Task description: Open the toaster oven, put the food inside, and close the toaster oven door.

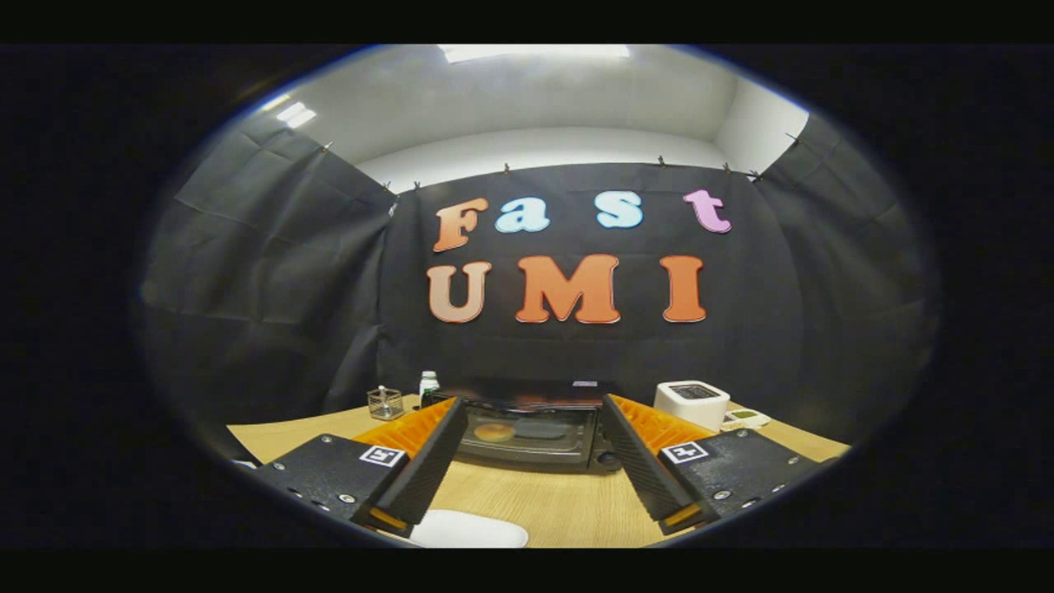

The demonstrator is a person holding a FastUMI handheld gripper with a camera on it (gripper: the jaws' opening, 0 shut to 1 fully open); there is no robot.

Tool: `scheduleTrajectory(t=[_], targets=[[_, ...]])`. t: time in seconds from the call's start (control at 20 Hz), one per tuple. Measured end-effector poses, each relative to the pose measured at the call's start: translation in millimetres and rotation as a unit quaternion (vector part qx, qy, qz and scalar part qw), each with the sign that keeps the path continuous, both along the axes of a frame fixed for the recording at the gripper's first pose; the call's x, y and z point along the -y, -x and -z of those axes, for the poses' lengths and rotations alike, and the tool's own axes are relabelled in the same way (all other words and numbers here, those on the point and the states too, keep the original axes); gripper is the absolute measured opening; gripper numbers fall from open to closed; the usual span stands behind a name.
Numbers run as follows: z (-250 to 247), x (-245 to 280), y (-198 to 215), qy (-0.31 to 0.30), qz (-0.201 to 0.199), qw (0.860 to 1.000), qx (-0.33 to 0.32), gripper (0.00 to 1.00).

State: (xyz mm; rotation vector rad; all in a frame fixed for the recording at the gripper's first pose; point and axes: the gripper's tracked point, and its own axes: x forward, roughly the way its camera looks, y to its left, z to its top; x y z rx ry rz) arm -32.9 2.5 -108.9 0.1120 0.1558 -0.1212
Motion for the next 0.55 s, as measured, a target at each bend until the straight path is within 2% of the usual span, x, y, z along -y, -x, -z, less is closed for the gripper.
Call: scheduleTrajectory(t=[0.55], targets=[[-5.1,-6.0,-5.4,-0.011,0.009,1.0,0.019,0.97]])
